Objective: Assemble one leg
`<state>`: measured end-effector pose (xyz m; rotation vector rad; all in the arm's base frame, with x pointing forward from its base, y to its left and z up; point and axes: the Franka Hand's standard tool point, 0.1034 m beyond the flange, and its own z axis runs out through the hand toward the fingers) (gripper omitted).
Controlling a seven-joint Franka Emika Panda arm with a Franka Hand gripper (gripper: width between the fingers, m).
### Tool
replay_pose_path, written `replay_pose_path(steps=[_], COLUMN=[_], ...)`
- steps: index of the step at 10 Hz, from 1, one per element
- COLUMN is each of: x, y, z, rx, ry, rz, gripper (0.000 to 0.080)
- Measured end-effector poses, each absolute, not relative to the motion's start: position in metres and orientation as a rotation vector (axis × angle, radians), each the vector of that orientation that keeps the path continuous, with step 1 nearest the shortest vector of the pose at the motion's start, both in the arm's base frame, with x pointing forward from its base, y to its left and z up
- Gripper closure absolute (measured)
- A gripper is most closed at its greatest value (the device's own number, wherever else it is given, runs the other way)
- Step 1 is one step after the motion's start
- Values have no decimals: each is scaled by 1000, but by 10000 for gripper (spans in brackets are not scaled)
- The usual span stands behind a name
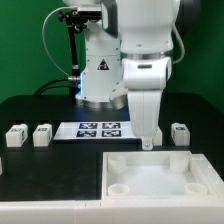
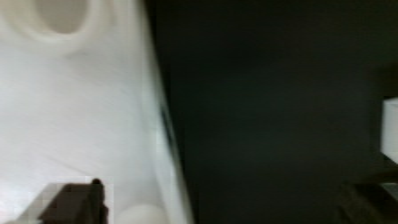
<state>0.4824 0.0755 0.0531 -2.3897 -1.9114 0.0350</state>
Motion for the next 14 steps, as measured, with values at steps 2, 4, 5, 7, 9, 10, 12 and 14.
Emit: replay_pose_path(steps=[2, 4, 5, 7, 9, 10, 12, 14], x=[468, 469, 470, 470, 463, 455, 441, 442], y=[104, 144, 142, 144, 151, 155, 151, 151], z=[66, 88, 85, 85, 82, 78, 64, 68], rx=[-2649, -2834, -2855, -2959, -3042, -3063, -3060, -3072], ry=[-1547, -1231, -1163, -855, -438, -240, -185, -192], rz=[64, 18, 13, 22, 51, 75, 55, 175], gripper=[151, 151, 151, 151, 151, 151, 151, 151])
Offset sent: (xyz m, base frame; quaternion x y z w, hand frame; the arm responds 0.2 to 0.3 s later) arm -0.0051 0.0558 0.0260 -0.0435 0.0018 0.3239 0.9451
